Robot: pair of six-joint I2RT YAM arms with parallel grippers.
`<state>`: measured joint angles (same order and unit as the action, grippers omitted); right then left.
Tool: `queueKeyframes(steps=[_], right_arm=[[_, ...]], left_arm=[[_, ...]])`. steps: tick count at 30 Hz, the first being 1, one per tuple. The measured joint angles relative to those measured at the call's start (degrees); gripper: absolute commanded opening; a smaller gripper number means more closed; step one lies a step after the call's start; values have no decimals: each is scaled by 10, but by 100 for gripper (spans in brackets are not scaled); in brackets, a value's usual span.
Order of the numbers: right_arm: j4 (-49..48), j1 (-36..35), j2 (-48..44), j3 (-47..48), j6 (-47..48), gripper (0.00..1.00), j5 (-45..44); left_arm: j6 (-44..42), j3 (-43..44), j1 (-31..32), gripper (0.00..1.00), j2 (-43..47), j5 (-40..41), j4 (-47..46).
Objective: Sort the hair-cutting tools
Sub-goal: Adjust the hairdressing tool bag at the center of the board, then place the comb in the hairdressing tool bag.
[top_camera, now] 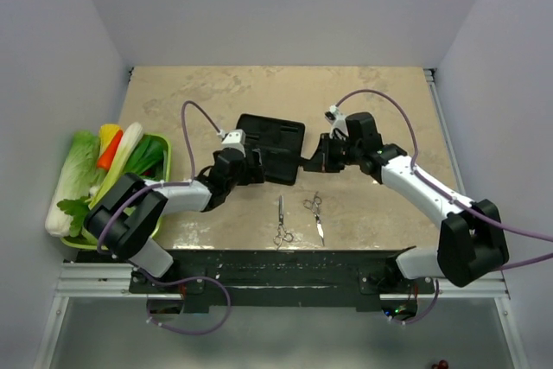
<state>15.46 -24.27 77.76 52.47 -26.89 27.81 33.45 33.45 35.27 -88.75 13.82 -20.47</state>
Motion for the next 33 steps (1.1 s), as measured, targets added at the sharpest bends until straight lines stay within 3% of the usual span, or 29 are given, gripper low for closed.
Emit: queueKeyframes(steps=[6, 33], right_arm=[[-9, 0, 18, -12, -2, 0, 18], [-129, 78, 62, -117, -87, 0, 35]], left_arm=[[-13, 0, -2, 99, -26, -13, -57], [-10, 4, -3, 99, -28, -46, -57]])
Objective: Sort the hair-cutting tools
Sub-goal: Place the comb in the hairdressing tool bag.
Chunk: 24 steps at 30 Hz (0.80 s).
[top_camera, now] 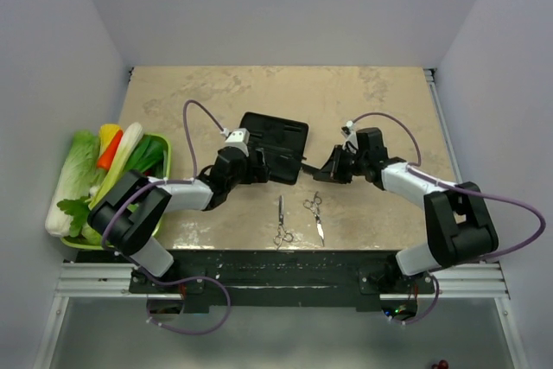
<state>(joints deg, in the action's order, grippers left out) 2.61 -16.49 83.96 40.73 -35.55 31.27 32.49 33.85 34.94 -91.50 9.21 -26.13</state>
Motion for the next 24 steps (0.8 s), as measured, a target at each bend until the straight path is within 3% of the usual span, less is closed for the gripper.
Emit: queueKeyframes(steps=[24], right_arm=[[-56, -31, 77, -13, -50, 0, 14]], left_arm=[[35, -31, -1, 99, 4, -3, -54]])
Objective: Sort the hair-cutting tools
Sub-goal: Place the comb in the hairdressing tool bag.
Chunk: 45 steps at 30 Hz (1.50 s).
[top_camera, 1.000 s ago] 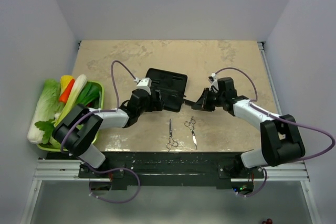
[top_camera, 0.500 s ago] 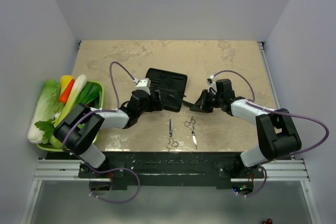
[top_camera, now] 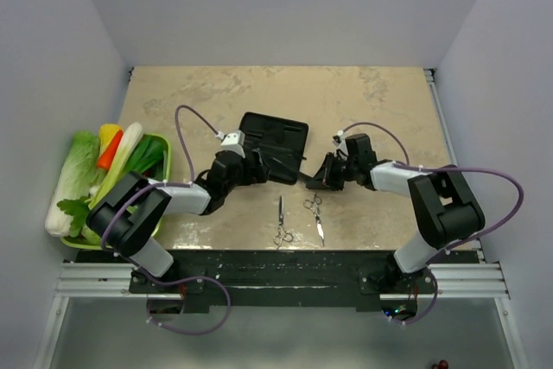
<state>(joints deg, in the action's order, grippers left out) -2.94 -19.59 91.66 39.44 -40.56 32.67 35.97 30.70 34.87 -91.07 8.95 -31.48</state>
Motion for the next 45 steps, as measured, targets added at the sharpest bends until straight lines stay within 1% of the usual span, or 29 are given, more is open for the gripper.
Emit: queueKeyframes(steps=[4, 7, 12, 19, 23, 28, 32, 41, 45], right_arm=[[9, 0, 31, 23, 1, 0, 10], [20, 1, 63, 56, 8, 0, 24], [51, 1, 137, 144, 35, 0, 57], [91, 0, 207, 245, 80, 0, 113], [103, -7, 245, 279, 104, 0, 136], [115, -11, 280, 297, 116, 0, 163], [133, -17, 288, 316, 124, 0, 161], [186, -42, 292, 367, 141, 0, 118], [199, -45, 315, 402, 148, 0, 116]], left_arm=[[5, -10, 0, 99, 9, -5, -3], [5, -17, 0, 99, 16, -9, -5], [5, -26, 0, 98, 24, -13, -6], [9, -38, 0, 98, 27, -21, -5], [9, -38, 0, 98, 27, -23, -5], [9, -41, 0, 98, 29, -23, -6], [9, -43, 0, 98, 32, -24, -6], [9, -47, 0, 98, 36, -25, -6], [9, -49, 0, 98, 38, -26, -6]])
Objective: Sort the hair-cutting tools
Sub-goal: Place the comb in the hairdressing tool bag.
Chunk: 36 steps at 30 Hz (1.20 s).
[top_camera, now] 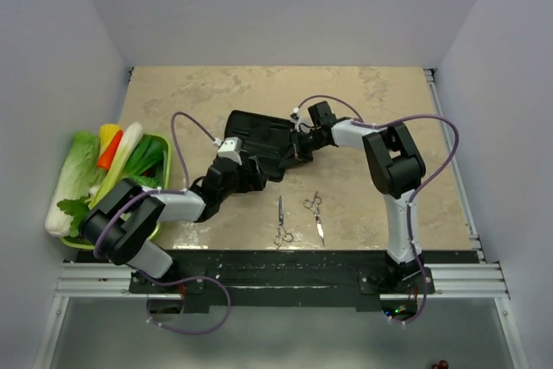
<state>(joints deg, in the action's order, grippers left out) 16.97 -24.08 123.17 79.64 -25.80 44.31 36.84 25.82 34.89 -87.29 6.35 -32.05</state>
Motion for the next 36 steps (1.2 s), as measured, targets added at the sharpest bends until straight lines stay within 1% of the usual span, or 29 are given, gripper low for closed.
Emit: queueKeyframes(steps=[3, 10, 14, 16, 19, 23, 26, 30, 36], right_arm=[[4, 0, 22, 17, -1, 0, 10], [6, -2, 37, 34, -5, 0, 17], [2, -2, 37, 34, -12, 0, 17], [1, -3, 37, 34, -12, 0, 17], [-3, -3, 37, 31, -14, 0, 17], [-18, -3, 34, 22, -17, 0, 17], [-29, -4, 31, 14, -19, 0, 16], [-40, -7, 27, 7, -23, 0, 13], [-50, -14, 26, 6, -26, 0, 10]], left_arm=[[0, -1, 0, 98, 1, 0, 0], [0, -2, 0, 98, 3, -3, 1], [-5, 3, 0, 99, 27, -3, 47], [-10, 16, 0, 99, 43, 2, 85], [-23, 60, 0, 99, 62, 17, 141], [-44, 122, -10, 99, 69, 35, 172], [-51, 153, -37, 99, 52, 36, 177], [-56, 178, -75, 99, -1, 43, 181], [-67, 206, -103, 99, -74, 63, 195]])
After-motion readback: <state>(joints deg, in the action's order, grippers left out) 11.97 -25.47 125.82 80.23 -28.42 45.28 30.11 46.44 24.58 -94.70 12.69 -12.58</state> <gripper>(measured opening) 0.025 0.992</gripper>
